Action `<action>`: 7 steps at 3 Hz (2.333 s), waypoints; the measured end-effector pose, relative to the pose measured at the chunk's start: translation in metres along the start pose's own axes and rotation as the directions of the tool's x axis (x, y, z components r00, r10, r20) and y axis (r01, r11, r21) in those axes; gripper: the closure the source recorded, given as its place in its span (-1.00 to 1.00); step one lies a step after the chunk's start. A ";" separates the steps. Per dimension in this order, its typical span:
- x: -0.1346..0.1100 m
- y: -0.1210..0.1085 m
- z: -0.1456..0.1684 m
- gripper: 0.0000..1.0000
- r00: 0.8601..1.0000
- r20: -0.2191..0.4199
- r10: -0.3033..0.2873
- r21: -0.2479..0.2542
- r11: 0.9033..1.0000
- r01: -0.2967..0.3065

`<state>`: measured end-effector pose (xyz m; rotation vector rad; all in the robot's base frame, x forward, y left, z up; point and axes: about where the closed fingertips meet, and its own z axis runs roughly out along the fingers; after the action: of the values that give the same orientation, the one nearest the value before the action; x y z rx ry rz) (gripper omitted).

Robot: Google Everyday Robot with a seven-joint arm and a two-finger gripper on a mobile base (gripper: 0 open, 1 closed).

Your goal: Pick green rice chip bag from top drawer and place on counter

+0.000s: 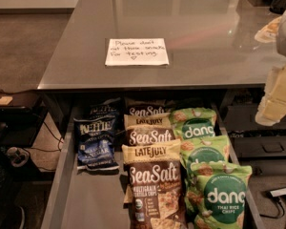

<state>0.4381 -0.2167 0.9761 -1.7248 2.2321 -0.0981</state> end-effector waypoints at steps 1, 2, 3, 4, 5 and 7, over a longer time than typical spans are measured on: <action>0.000 0.000 0.000 -1.00 1.000 0.000 0.000 0.000 1.000 0.000; -0.022 0.012 0.007 -1.00 0.997 0.079 -0.011 -0.019 1.000 0.013; -0.064 0.034 0.023 -1.00 0.978 0.207 -0.023 -0.059 0.998 0.036; -0.110 0.053 0.039 -1.00 0.948 0.316 -0.022 -0.077 0.996 0.048; -0.170 0.073 0.075 -1.00 0.933 0.360 0.000 -0.086 0.996 0.033; -0.184 0.081 0.110 -1.00 0.928 0.368 -0.060 -0.072 0.993 0.093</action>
Offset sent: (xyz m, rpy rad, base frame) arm -0.0123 0.0663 -0.0165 0.2056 0.0089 0.0986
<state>0.4355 -0.0043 0.8899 -1.7101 1.9215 0.2870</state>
